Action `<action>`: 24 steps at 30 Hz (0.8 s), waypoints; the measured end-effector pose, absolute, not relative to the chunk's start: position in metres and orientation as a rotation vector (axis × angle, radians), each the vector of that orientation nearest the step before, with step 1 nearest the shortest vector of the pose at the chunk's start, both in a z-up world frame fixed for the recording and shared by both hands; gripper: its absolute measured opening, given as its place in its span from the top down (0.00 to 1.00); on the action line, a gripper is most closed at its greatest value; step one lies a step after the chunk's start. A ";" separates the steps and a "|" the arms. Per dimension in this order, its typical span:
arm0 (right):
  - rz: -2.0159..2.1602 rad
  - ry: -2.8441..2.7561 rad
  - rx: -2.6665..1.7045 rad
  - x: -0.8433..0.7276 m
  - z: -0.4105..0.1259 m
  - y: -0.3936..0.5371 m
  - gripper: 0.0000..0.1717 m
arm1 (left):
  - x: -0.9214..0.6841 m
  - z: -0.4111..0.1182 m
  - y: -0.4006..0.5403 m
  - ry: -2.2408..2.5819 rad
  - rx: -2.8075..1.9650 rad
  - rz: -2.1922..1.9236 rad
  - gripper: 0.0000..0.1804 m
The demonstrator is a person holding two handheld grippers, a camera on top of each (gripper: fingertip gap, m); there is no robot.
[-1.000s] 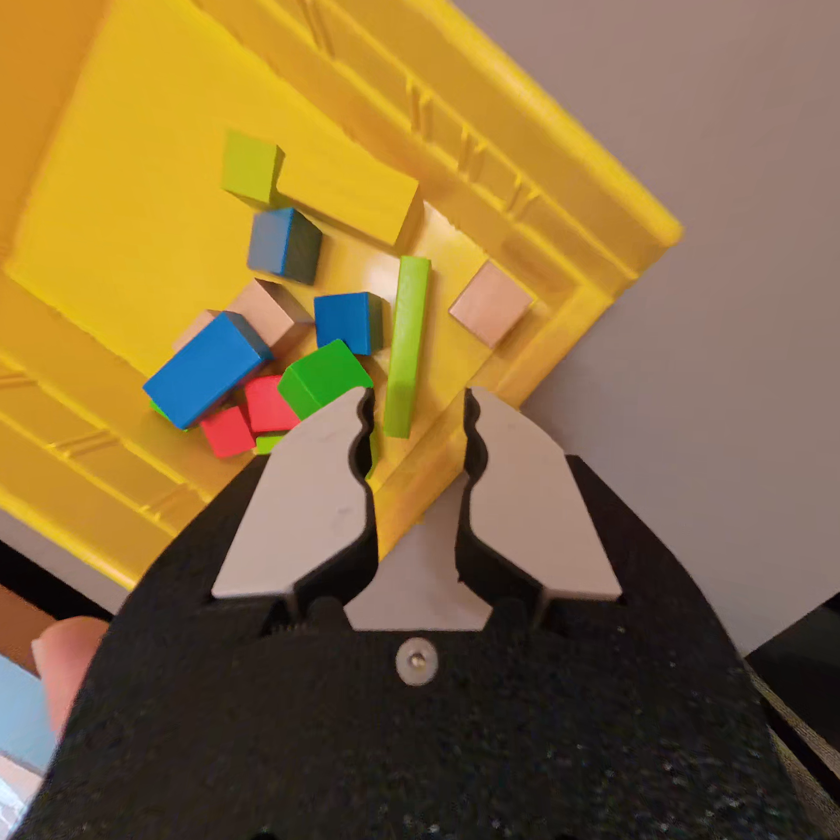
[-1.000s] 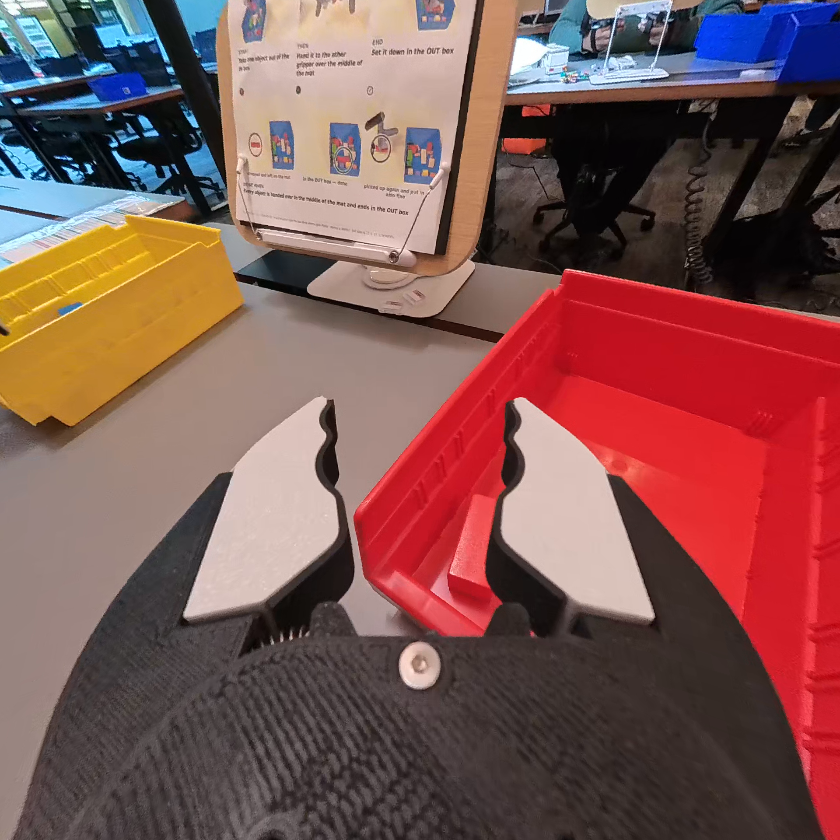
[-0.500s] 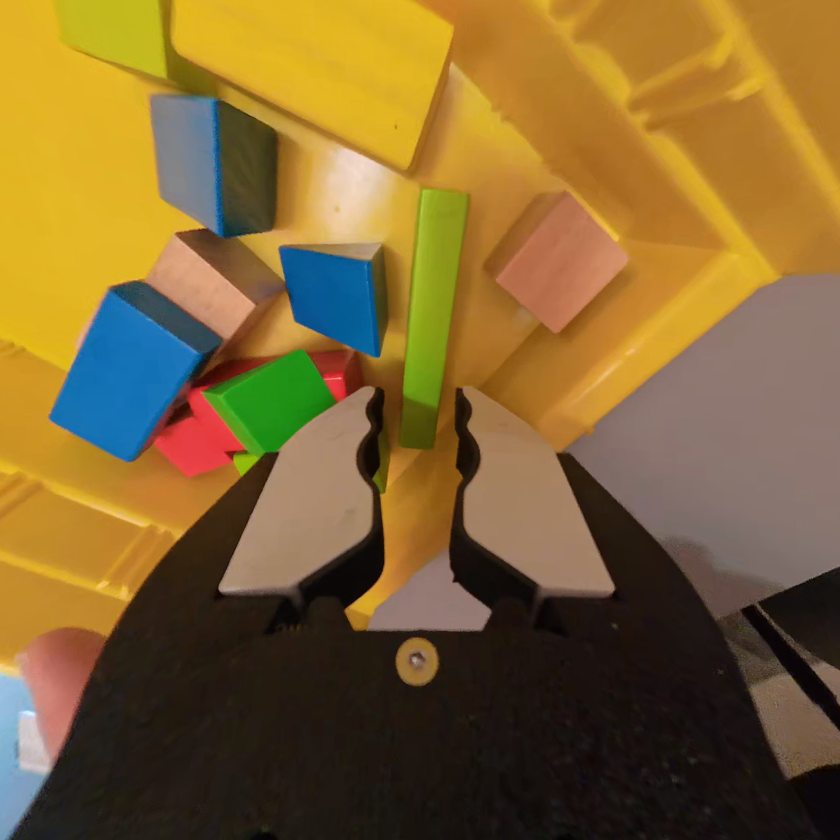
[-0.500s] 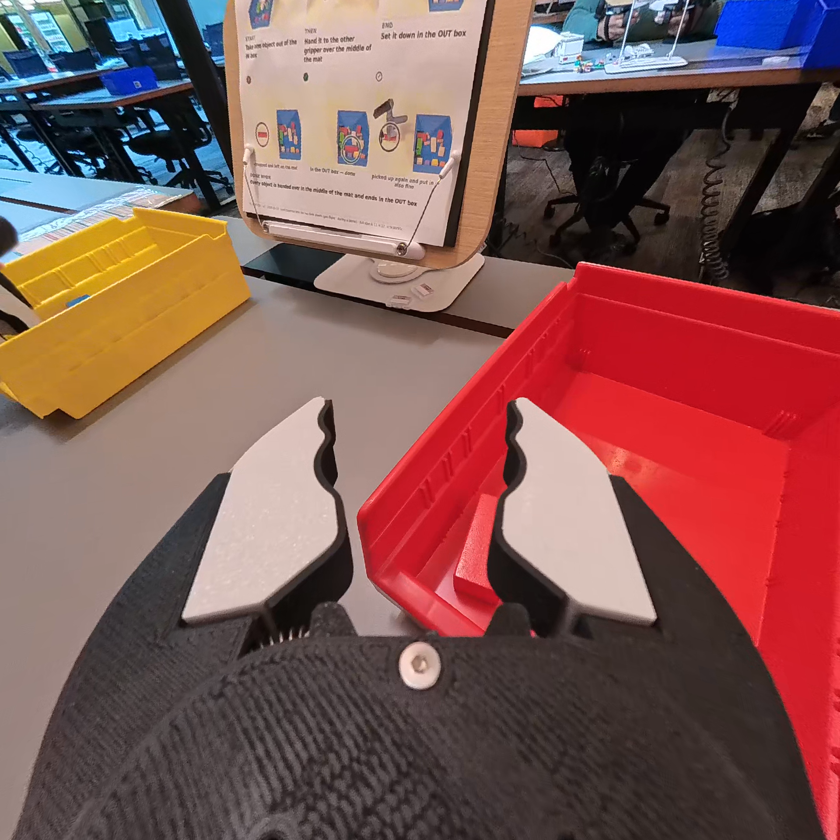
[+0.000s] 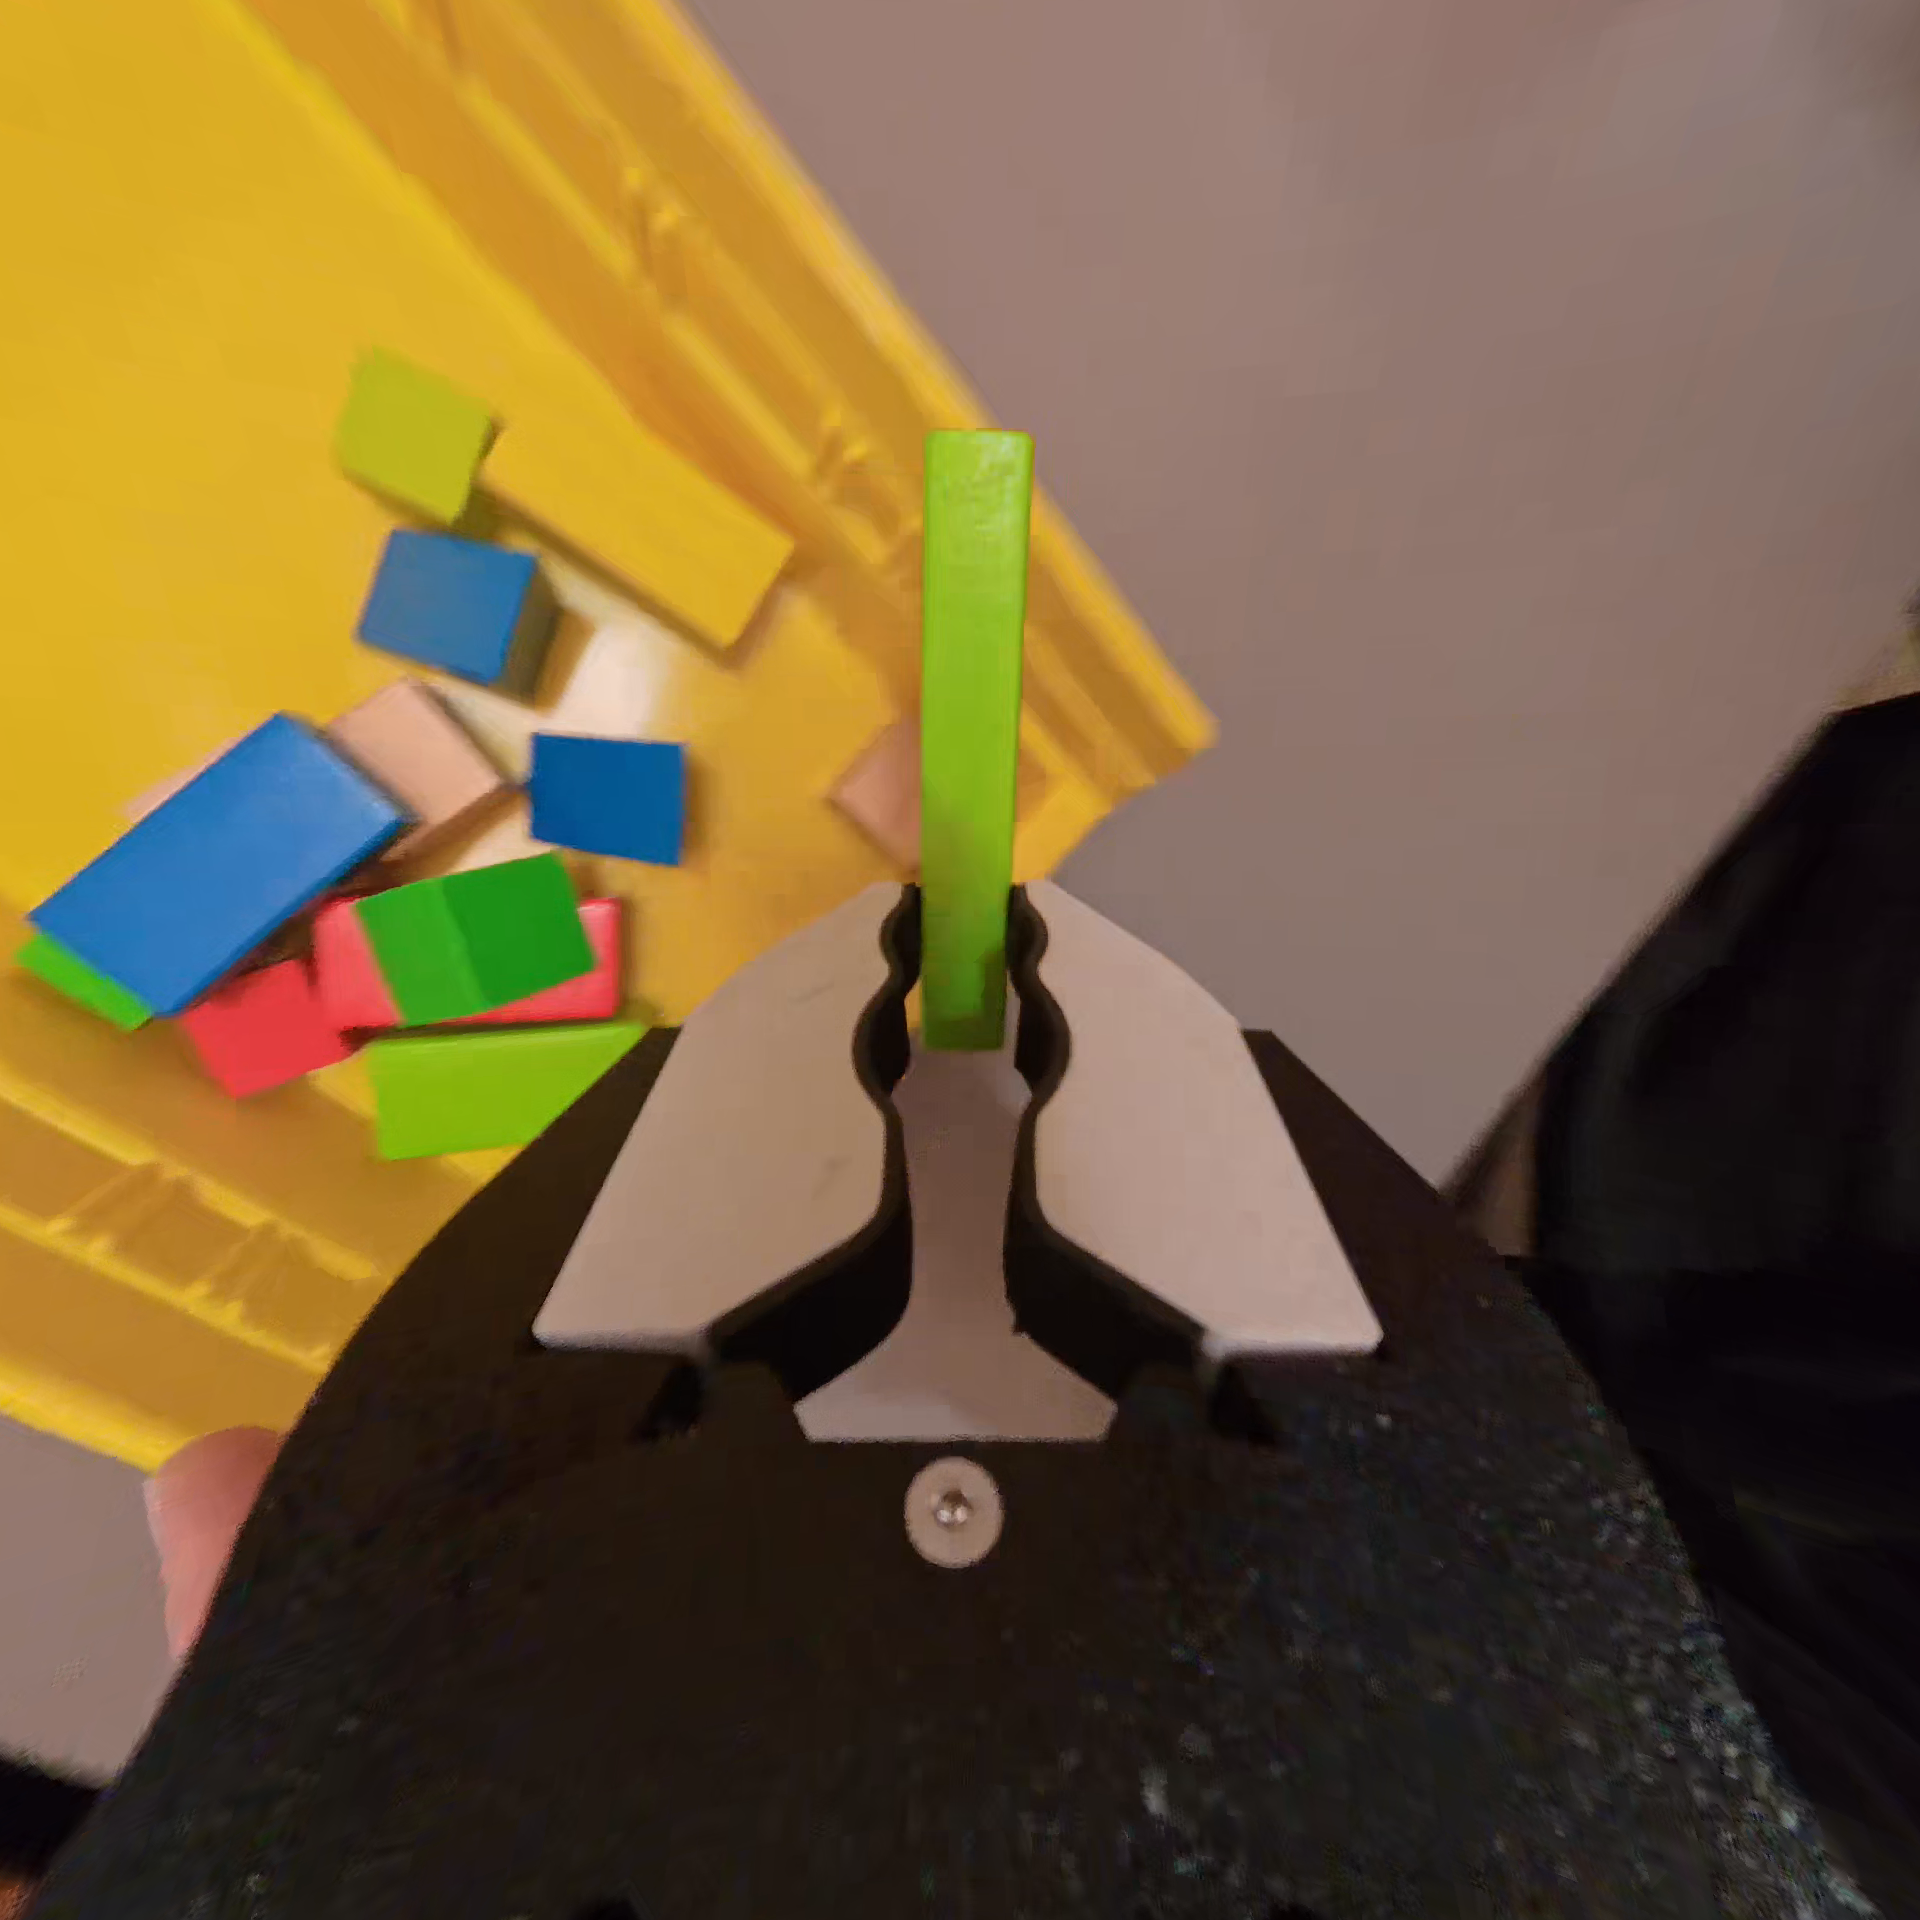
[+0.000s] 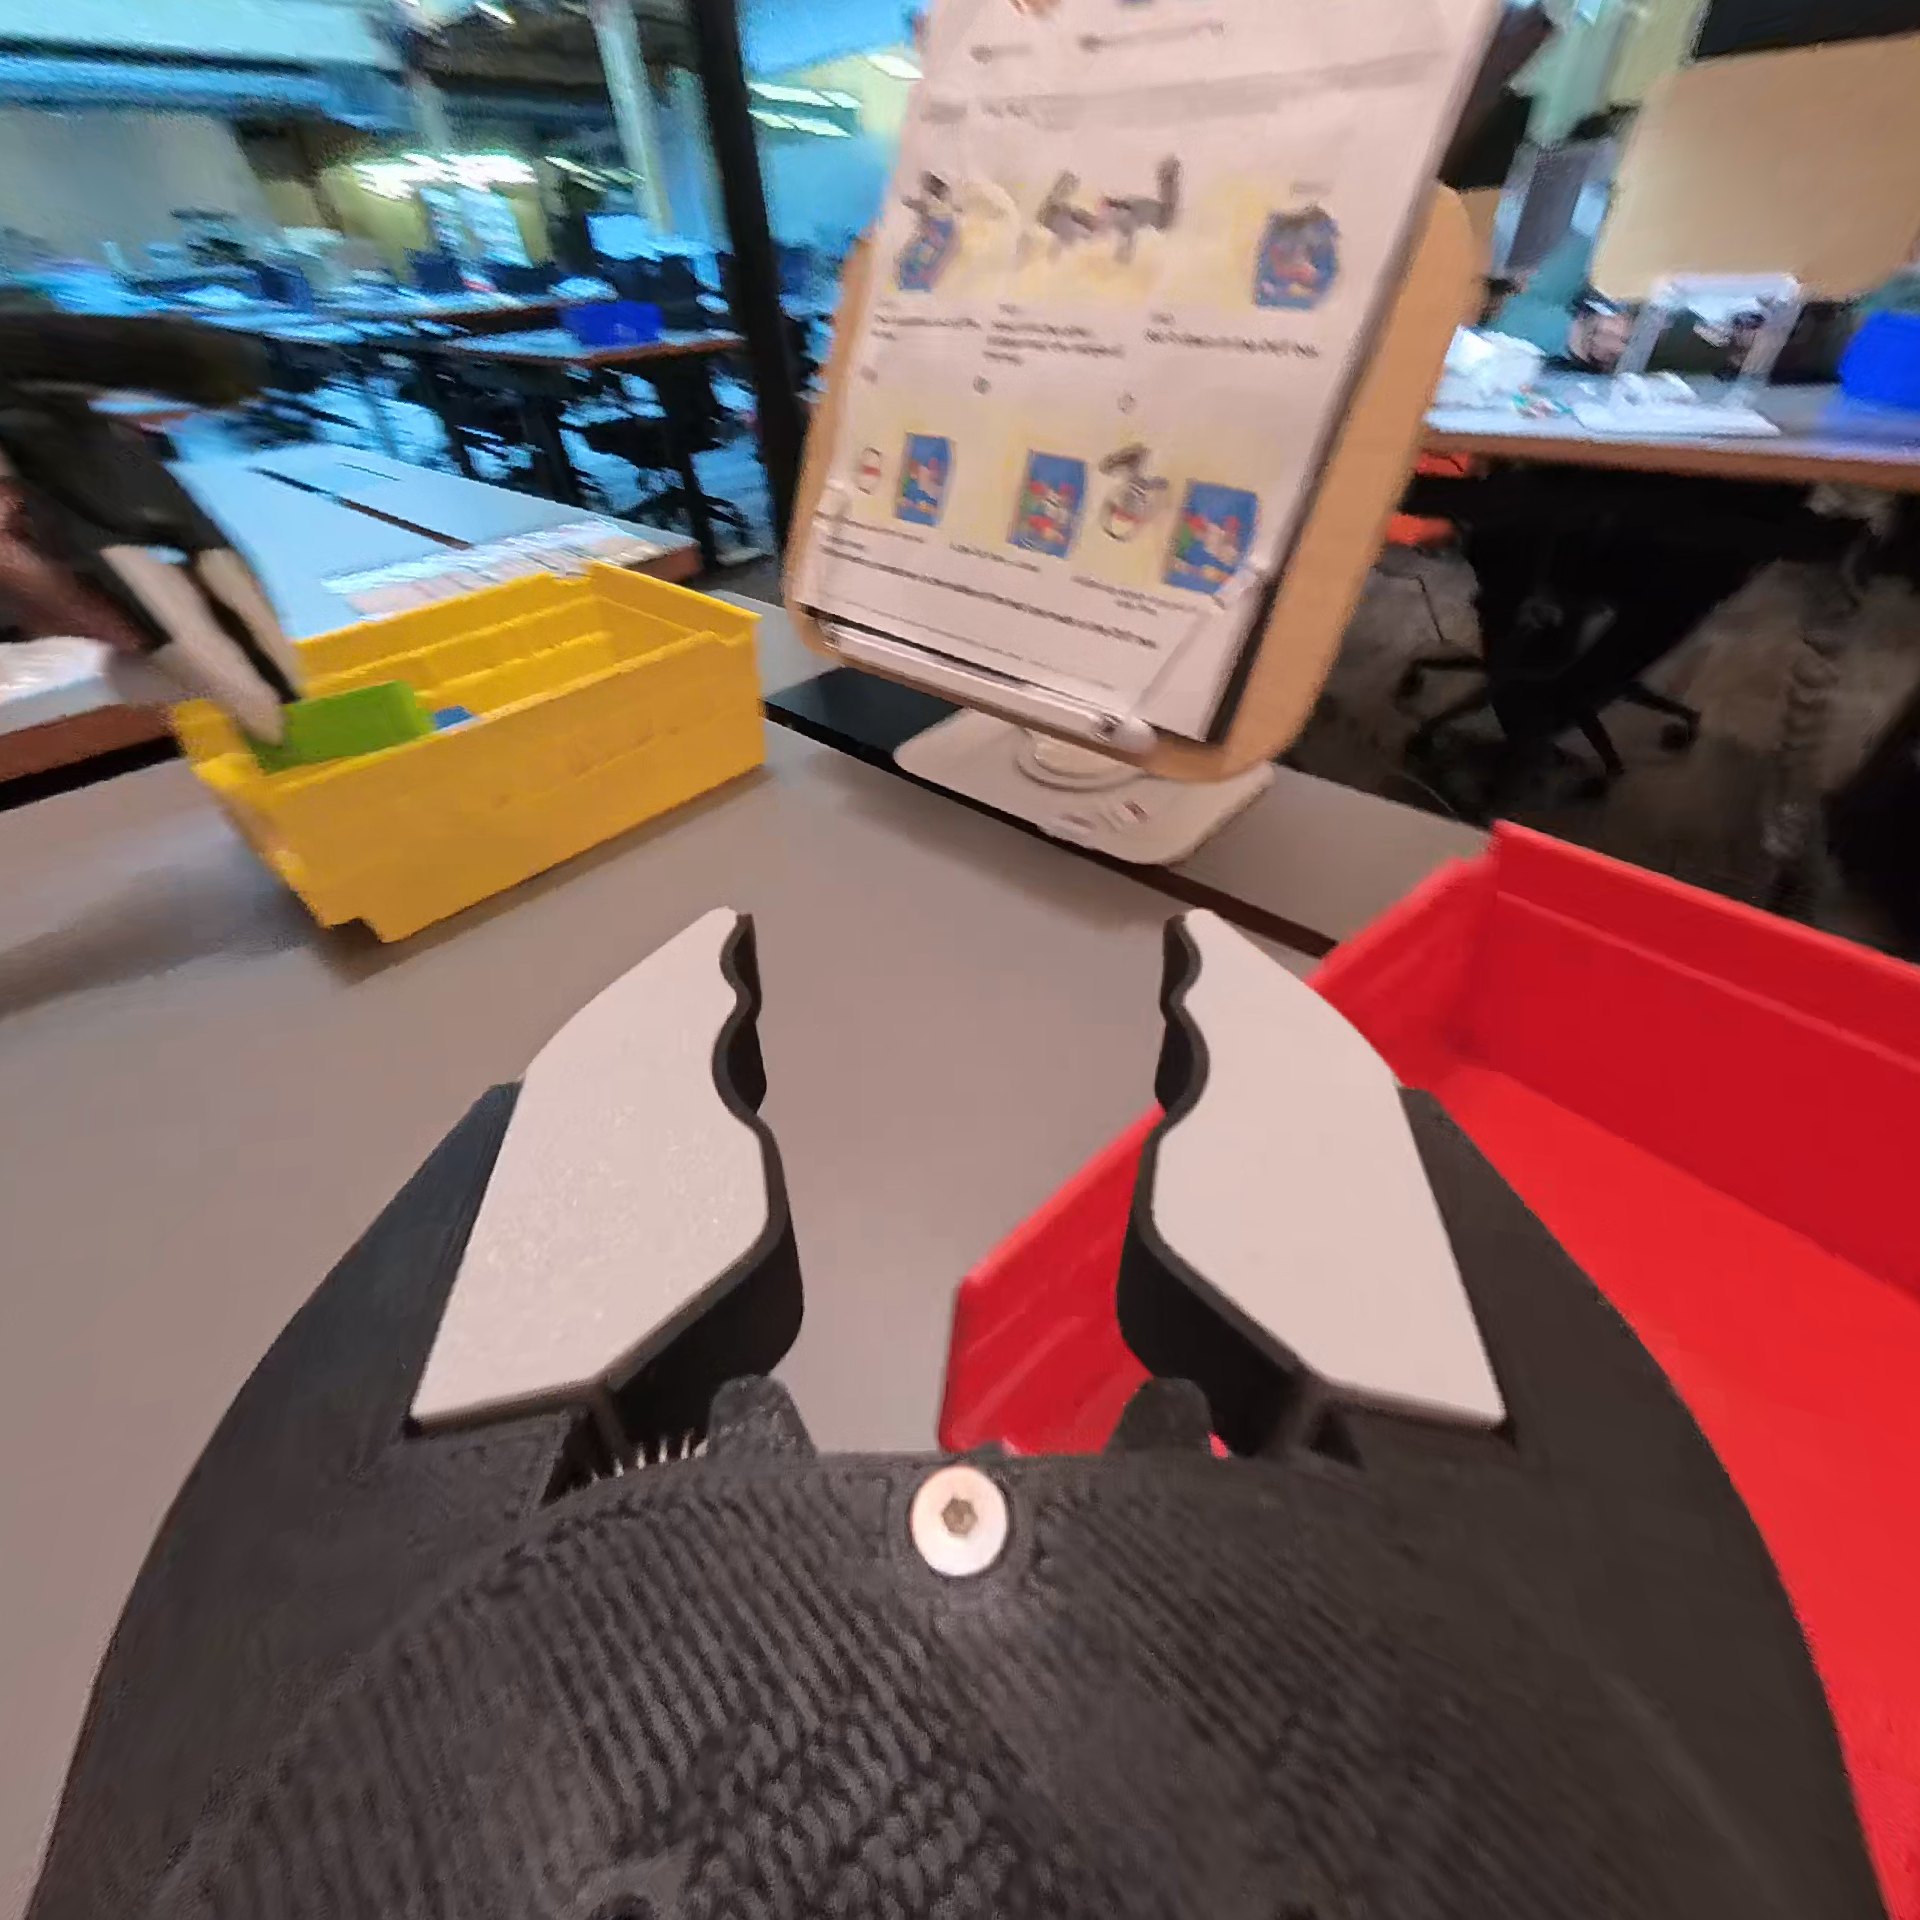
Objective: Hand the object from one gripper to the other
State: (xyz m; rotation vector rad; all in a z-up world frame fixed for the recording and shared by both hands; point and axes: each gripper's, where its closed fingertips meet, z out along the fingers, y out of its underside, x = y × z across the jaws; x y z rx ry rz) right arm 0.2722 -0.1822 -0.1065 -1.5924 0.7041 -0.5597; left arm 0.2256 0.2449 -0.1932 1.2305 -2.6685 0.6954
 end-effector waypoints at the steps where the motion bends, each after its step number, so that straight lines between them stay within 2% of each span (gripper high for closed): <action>1: -0.519 0.631 -1.582 0.265 -0.101 -0.172 0.56 | 0.220 -0.179 0.235 -2.620 1.197 0.780 0.92; 4: -0.412 0.394 -1.541 0.236 -0.082 -0.140 0.50 | 0.192 -0.146 0.194 -2.437 1.012 0.933 0.92; 9: -0.376 -0.009 -1.533 0.178 -0.066 -0.085 0.48 | 0.143 -0.123 0.116 -2.229 0.632 0.946 0.92; 18: -0.305 -0.452 -1.679 0.105 -0.102 -0.021 0.51 | 0.092 -0.116 0.021 -2.046 0.253 0.669 0.92; 20: -0.281 -0.501 -1.658 0.096 -0.102 -0.018 0.56 | 0.087 -0.116 0.012 -2.035 0.214 0.619 0.92; 24: -0.220 -0.565 -1.686 0.088 -0.108 -0.023 0.78 | 0.085 -0.114 0.000 -2.027 0.171 0.604 0.92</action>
